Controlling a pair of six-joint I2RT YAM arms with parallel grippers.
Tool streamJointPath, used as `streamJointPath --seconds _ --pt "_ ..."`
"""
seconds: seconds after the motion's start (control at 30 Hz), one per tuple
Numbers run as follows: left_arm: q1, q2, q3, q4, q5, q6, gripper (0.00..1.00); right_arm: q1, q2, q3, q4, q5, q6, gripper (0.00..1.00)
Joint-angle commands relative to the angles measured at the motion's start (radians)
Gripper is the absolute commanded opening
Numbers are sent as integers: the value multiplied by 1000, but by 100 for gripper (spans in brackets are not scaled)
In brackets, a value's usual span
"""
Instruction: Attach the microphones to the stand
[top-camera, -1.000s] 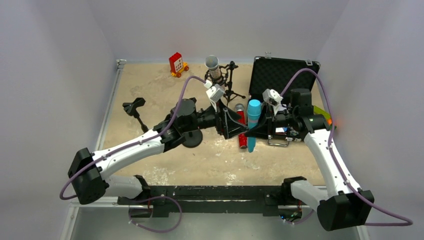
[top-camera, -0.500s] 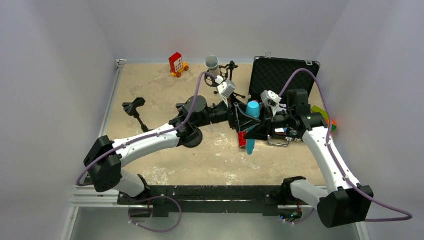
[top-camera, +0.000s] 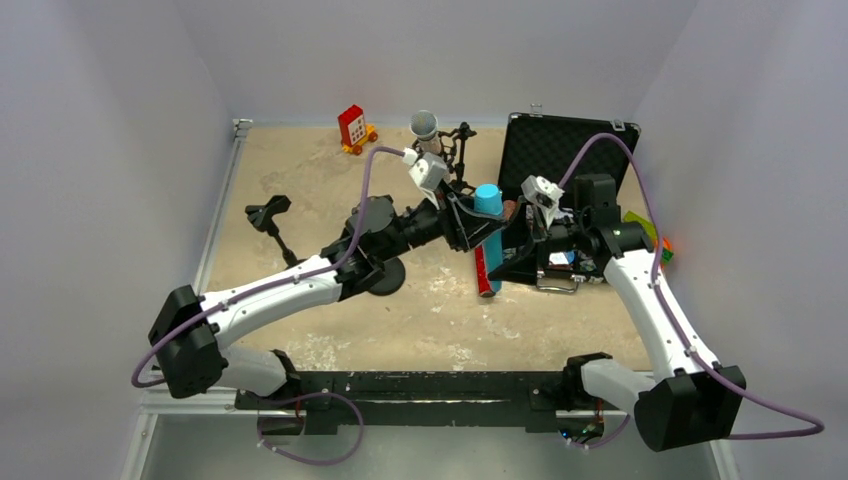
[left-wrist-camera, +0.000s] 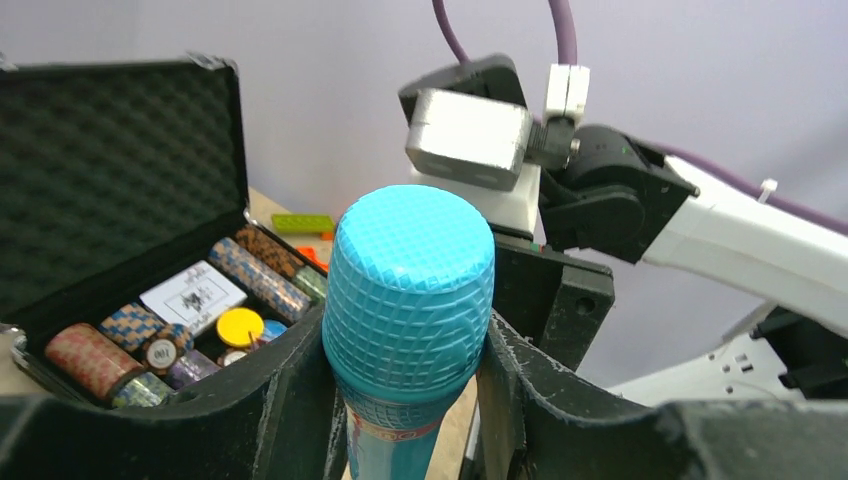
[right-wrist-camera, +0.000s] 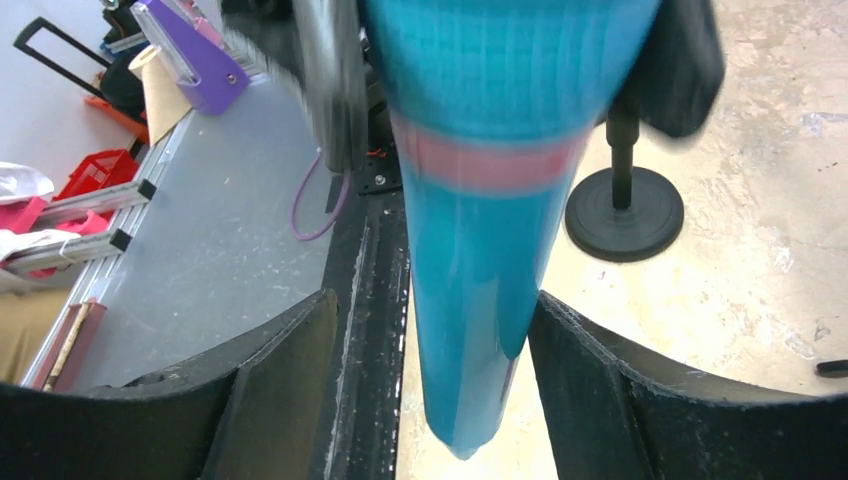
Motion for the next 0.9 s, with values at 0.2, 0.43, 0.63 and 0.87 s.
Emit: streamJointPath --seconds 0.2,0.43,0.63,0.87 --pt "1 -69 -30 160 -133 -39 0 5 -38 -54 126 -128 63 71" --pt "-2 -43 -34 197 -132 -79 0 25 -33 -100 317 -149 231 64" --pt "-4 -34 -34 218 -130 -99 0 38 -24 -131 467 -131 389 38" --pt "-2 -57 -85 285 -132 -112 0 37 -29 -132 485 -24 448 0"
